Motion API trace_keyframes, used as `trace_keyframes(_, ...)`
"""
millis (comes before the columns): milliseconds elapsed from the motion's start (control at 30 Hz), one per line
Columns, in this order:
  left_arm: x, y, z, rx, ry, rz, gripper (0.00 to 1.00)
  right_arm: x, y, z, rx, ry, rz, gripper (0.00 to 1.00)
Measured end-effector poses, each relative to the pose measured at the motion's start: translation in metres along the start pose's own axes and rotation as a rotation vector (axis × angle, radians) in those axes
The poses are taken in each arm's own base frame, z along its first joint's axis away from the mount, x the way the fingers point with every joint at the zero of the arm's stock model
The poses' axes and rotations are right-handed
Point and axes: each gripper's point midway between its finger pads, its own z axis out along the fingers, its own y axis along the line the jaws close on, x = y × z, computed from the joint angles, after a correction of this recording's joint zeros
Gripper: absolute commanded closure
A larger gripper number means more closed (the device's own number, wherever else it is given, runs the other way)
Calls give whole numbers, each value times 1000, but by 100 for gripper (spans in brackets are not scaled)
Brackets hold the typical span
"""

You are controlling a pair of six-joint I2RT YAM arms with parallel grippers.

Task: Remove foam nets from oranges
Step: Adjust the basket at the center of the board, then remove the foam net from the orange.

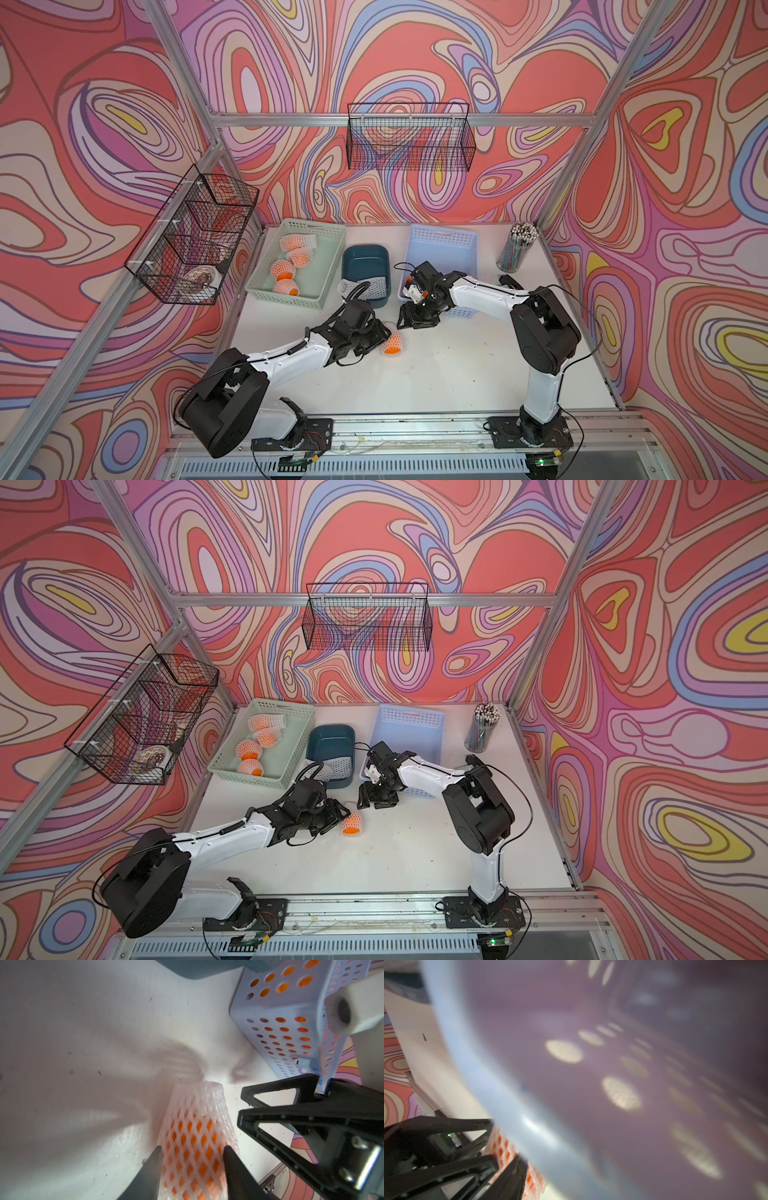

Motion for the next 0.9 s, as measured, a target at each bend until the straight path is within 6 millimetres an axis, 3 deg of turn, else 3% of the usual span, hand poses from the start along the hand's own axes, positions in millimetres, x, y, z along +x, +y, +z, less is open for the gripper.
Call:
trace_keyframes(433, 0, -6, -1, 25, 1, 15, 80, -10, -67, -36, 308, -72, 15, 38)
trace_keyframes(567, -1, -7, -1, 29, -1, 15, 85, -10, -79, -43, 373, -77, 6, 38)
trace_keyframes(667, -1, -8, -1, 36, -1, 20, 89, -13, -66, -52, 318, -115, -15, 36)
trace_keyframes(900, 0, -12, 0, 70, 2, 31, 94, -4, 0, -76, -18, -202, -43, 36)
